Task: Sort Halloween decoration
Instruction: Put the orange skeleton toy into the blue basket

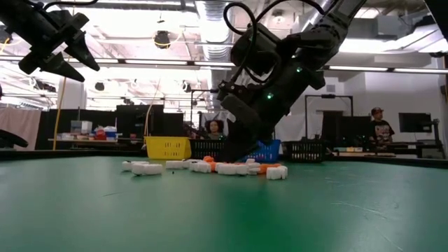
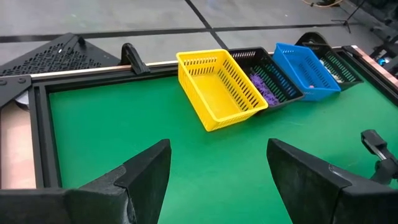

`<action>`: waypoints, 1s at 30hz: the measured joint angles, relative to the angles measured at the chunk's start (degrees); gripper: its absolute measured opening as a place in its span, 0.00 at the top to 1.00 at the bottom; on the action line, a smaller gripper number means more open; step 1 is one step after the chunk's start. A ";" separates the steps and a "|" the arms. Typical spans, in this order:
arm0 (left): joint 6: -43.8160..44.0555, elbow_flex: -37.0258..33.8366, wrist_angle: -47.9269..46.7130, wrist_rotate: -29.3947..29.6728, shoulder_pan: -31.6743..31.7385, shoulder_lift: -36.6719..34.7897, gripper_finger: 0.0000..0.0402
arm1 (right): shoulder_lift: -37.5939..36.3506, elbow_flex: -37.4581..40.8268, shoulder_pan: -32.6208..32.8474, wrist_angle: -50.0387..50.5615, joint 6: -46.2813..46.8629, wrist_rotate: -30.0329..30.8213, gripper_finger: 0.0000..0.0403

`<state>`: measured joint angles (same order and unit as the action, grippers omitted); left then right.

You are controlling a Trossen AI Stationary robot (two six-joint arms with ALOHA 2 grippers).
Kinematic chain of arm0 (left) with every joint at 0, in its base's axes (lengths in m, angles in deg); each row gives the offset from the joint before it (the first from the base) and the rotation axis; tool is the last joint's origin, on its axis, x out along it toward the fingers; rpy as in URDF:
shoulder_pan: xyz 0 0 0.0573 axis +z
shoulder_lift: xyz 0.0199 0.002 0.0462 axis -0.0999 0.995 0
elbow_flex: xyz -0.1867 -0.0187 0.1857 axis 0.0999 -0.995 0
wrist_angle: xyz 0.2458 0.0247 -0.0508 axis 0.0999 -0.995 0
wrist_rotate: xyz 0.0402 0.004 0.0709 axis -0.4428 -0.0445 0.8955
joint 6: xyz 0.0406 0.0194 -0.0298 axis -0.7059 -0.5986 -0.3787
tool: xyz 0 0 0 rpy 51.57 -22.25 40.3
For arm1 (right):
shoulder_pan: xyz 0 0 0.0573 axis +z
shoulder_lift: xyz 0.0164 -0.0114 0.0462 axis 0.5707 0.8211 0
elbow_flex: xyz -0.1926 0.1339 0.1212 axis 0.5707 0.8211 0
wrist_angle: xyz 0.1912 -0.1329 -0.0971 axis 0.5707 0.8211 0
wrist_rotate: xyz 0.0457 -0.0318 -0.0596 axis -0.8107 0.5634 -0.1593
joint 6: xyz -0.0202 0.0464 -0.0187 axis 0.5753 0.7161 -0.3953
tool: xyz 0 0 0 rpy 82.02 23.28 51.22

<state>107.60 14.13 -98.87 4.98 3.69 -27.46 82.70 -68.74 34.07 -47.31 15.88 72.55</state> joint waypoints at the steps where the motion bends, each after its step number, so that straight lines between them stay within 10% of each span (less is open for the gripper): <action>1: 0.00 0.00 0.00 0.06 0.00 0.00 0.36 | -0.38 -0.04 -0.02 0.30 0.27 0.00 0.88; 19: -0.37 0.00 -0.04 1.31 -0.02 0.02 0.36 | -19.32 -1.70 -19.42 4.48 -3.35 12.54 0.87; 30: -0.42 0.00 -0.13 1.28 -0.02 0.02 0.36 | -15.20 -1.68 -31.31 5.02 1.34 6.64 0.85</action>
<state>107.19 14.13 -99.00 6.26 3.68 -27.44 67.49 -70.42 2.76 -42.29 17.23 79.19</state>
